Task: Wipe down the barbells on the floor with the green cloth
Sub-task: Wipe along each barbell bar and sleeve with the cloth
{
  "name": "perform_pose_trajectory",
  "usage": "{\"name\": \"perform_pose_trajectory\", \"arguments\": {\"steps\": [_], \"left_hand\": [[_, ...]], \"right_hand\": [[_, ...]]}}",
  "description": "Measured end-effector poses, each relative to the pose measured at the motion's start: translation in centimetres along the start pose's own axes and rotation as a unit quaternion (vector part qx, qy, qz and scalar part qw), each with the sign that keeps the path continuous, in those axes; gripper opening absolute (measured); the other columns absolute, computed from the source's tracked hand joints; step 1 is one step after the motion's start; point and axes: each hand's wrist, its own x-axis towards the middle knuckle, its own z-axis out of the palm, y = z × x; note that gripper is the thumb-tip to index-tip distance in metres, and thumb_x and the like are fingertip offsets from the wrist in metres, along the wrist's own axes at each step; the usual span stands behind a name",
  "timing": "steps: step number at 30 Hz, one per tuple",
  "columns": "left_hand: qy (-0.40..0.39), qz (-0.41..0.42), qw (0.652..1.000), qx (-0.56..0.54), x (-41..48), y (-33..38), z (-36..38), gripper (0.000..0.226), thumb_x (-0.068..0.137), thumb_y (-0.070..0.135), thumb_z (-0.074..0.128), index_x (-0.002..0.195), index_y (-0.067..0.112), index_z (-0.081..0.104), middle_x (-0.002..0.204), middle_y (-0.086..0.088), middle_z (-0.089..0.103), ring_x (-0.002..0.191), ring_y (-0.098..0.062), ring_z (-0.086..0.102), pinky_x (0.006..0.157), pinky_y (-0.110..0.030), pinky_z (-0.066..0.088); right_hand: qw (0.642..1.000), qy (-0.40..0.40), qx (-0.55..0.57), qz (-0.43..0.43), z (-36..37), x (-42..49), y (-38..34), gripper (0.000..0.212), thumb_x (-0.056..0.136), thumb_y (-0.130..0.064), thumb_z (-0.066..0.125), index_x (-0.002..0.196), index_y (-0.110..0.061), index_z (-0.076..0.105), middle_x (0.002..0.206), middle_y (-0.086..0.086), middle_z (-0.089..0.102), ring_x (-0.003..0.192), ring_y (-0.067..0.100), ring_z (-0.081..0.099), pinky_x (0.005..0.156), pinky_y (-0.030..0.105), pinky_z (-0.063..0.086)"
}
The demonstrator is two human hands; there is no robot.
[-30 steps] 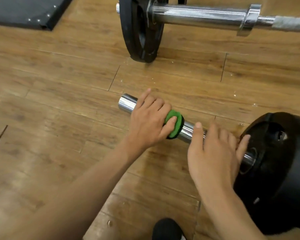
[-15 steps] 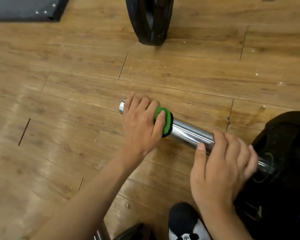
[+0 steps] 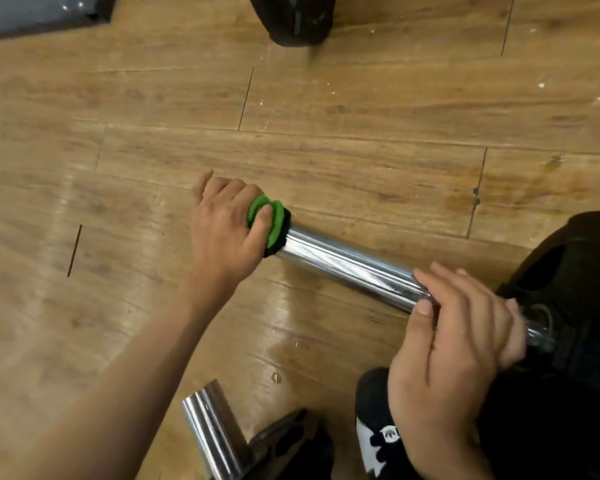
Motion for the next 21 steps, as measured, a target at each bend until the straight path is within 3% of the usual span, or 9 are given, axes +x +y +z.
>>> {"name": "perform_pose_trajectory", "arguments": {"steps": [3,5,7,10,13,18,21], "left_hand": [[-0.005,-0.002,1.0,-0.005,-0.3,2.6,0.1,0.036,0.096,0.035,0.043,0.076,0.013,0.063,0.079,-0.003,0.064,0.086,-0.03,0.058,0.105,-0.049,0.039],[-0.027,0.038,0.999,-0.023,-1.0,6.5,0.4,0.033,0.096,0.035,0.045,0.075,0.015,0.061,0.076,-0.004,0.063,0.077,-0.029,0.054,0.083,-0.043,0.043],[-0.034,0.076,0.996,-0.044,-2.0,10.6,0.9,0.032,0.096,0.037,0.047,0.075,0.016,0.059,0.074,-0.004,0.061,0.07,-0.025,0.051,0.069,-0.039,0.035],[-0.014,0.124,0.99,-0.066,-3.1,13.0,1.3,0.036,0.1,0.041,0.046,0.078,0.015,0.059,0.074,-0.003,0.058,0.069,-0.023,0.049,0.066,-0.036,0.029],[-0.013,0.165,0.985,-0.057,-2.7,9.8,0.9,0.042,0.099,0.045,0.044,0.079,0.013,0.061,0.073,-0.005,0.057,0.066,-0.024,0.049,0.062,-0.038,0.033],[-0.013,0.065,0.997,-0.031,-1.3,4.0,-0.1,0.04,0.097,0.04,0.042,0.077,0.01,0.06,0.074,-0.006,0.059,0.069,-0.029,0.052,0.061,-0.042,0.034],[-0.022,0.05,0.998,-0.036,-1.5,6.1,-0.2,0.035,0.096,0.036,0.045,0.076,0.01,0.058,0.073,-0.006,0.059,0.071,-0.028,0.051,0.064,-0.039,0.032]], "right_hand": [[1.0,0.0,0.004,-0.001,0.3,0.0,-0.1,0.034,0.097,-0.019,0.046,0.118,-0.008,0.071,0.127,0.008,0.068,0.129,0.029,0.055,0.123,0.043,0.015],[1.0,0.005,0.013,0.002,0.3,-0.1,-0.1,0.033,0.097,-0.019,0.046,0.117,-0.007,0.07,0.127,0.008,0.068,0.13,0.029,0.055,0.122,0.044,0.015],[1.0,0.005,0.027,0.005,0.2,-0.3,-0.1,0.034,0.097,-0.019,0.046,0.119,-0.005,0.068,0.129,0.007,0.067,0.131,0.027,0.054,0.123,0.042,0.015],[0.999,0.008,0.052,0.008,-0.2,-0.8,0.0,0.033,0.097,-0.016,0.046,0.119,-0.004,0.067,0.13,0.002,0.065,0.133,0.023,0.052,0.124,0.037,0.013],[0.998,0.017,0.064,0.005,-0.3,-1.2,0.0,0.031,0.096,-0.014,0.047,0.117,-0.002,0.066,0.131,0.0,0.064,0.132,0.022,0.053,0.124,0.038,0.013],[0.998,0.012,0.068,-0.004,-0.2,-1.2,0.2,0.032,0.096,-0.014,0.046,0.119,-0.002,0.065,0.132,0.003,0.064,0.133,0.024,0.053,0.124,0.04,0.013],[0.998,0.014,0.067,-0.005,0.0,-1.0,0.3,0.031,0.097,-0.015,0.046,0.12,-0.004,0.064,0.13,0.004,0.066,0.132,0.024,0.054,0.123,0.04,0.015]]}}
